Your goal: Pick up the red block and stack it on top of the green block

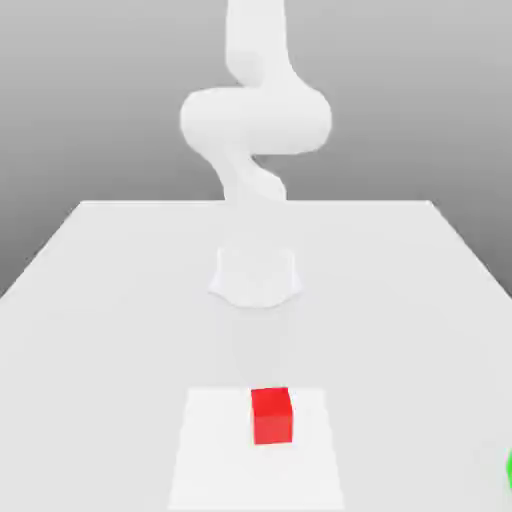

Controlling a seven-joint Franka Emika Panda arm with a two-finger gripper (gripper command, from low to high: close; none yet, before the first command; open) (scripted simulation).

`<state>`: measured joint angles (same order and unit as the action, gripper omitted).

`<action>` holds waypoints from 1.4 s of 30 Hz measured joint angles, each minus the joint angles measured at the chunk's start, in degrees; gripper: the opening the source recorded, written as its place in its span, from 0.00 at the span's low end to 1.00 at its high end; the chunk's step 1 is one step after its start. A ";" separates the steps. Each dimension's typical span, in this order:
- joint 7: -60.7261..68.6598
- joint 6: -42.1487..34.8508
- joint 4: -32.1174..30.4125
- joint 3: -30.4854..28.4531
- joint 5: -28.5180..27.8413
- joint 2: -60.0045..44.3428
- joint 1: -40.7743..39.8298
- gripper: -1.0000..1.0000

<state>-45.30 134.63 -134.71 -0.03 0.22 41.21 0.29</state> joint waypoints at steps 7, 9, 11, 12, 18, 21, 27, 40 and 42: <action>1.51 9.33 -9.24 -0.21 0.32 -15.34 1.24 0.50; 1.92 11.93 -11.82 -0.18 0.41 -19.61 1.52 0.50; 2.30 14.49 -14.36 -0.12 0.46 -23.80 1.77 0.50; 2.45 15.75 -15.63 -0.07 0.45 -25.89 1.88 0.50; 3.22 23.36 -23.21 0.36 0.07 -38.35 2.34 0.50; 3.19 28.06 -24.25 0.35 -0.29 -44.58 2.39 0.50; 3.06 36.48 -23.08 0.21 -0.49 -54.52 2.48 0.00; 4.20 25.78 -23.93 1.23 -0.41 -42.98 2.55 0.00; 7.79 23.39 -20.84 2.83 -0.78 -43.70 4.56 0.00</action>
<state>-37.51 158.02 -155.55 2.80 -0.57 -2.50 4.85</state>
